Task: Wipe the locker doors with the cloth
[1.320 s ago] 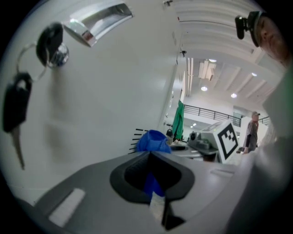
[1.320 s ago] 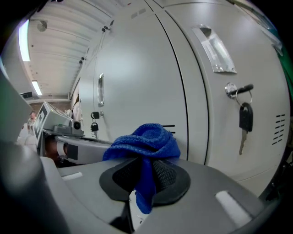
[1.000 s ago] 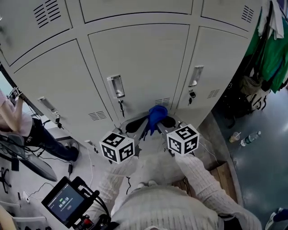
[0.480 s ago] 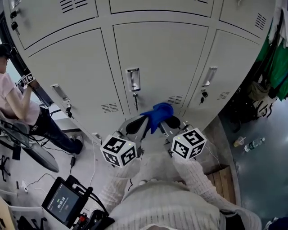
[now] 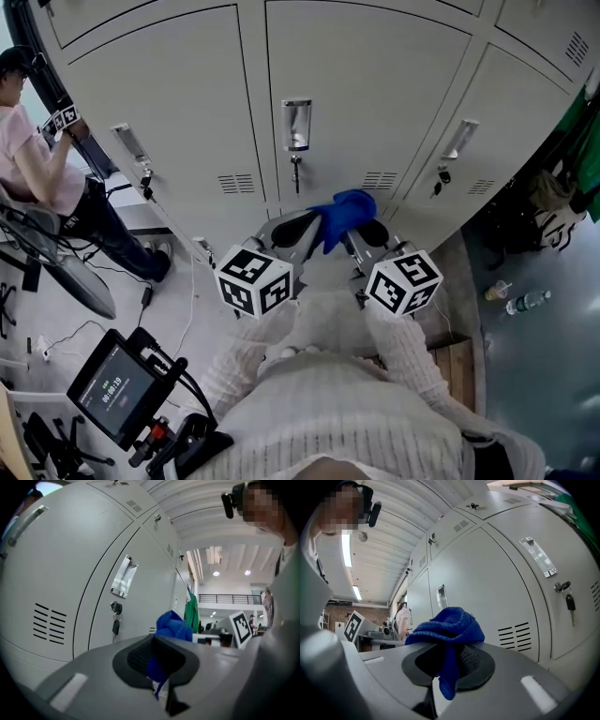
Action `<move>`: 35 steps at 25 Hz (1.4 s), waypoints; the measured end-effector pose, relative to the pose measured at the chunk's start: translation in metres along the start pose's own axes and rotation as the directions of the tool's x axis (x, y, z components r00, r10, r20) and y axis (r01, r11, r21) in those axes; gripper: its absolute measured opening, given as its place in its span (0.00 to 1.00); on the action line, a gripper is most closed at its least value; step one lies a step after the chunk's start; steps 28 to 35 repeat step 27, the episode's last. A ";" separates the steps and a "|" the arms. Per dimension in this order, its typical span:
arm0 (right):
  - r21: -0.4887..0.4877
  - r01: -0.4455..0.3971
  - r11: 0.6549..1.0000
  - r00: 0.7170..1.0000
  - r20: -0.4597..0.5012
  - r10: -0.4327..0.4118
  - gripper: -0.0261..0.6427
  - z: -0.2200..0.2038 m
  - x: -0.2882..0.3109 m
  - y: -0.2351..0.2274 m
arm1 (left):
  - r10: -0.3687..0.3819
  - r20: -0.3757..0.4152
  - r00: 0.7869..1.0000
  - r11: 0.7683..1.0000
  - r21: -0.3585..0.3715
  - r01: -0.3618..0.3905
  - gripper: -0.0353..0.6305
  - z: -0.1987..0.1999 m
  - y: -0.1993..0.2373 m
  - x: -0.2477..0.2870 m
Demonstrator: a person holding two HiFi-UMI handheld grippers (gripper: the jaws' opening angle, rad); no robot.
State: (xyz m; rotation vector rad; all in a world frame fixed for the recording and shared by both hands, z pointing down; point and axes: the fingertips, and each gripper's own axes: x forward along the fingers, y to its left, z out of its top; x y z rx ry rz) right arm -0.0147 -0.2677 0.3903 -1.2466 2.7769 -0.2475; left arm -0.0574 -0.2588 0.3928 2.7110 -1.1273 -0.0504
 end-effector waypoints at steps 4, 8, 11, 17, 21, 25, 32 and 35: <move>-0.001 0.028 1.000 0.999 -0.017 -0.028 0.12 -0.004 -0.002 -0.009 | -0.038 -0.021 0.999 0.999 -0.016 0.037 0.06 -0.005 -0.005 0.004; -0.006 0.037 0.999 0.999 -0.027 -0.037 0.11 -0.005 -0.001 -0.010 | -0.044 -0.030 0.999 0.999 -0.009 0.044 0.06 -0.004 -0.003 0.003; -0.002 0.032 0.999 0.999 -0.037 -0.032 0.11 -0.008 -0.003 -0.006 | -0.036 -0.039 0.999 0.999 -0.015 0.035 0.06 -0.008 -0.002 0.000; -0.021 0.046 0.999 0.999 -0.024 -0.047 0.12 -0.003 -0.008 -0.004 | -0.050 -0.027 0.998 0.999 -0.023 0.049 0.06 -0.006 -0.008 -0.003; -0.033 0.063 0.997 0.998 -0.012 -0.063 0.11 0.002 -0.013 -0.001 | -0.066 -0.017 0.998 0.998 -0.025 0.065 0.06 0.000 -0.014 -0.008; -0.040 0.056 0.998 0.998 -0.028 -0.057 0.11 0.002 -0.016 -0.005 | -0.078 -0.013 0.997 0.996 -0.046 0.077 0.06 0.005 -0.020 -0.005; -0.033 0.054 0.998 0.998 -0.036 -0.055 0.11 0.002 -0.018 -0.008 | -0.078 -0.026 0.997 0.996 -0.047 0.076 0.06 0.003 -0.022 0.000; -0.033 0.054 0.998 0.998 -0.036 -0.055 0.11 0.002 -0.018 -0.008 | -0.078 -0.026 0.997 0.996 -0.047 0.076 0.06 0.003 -0.022 0.000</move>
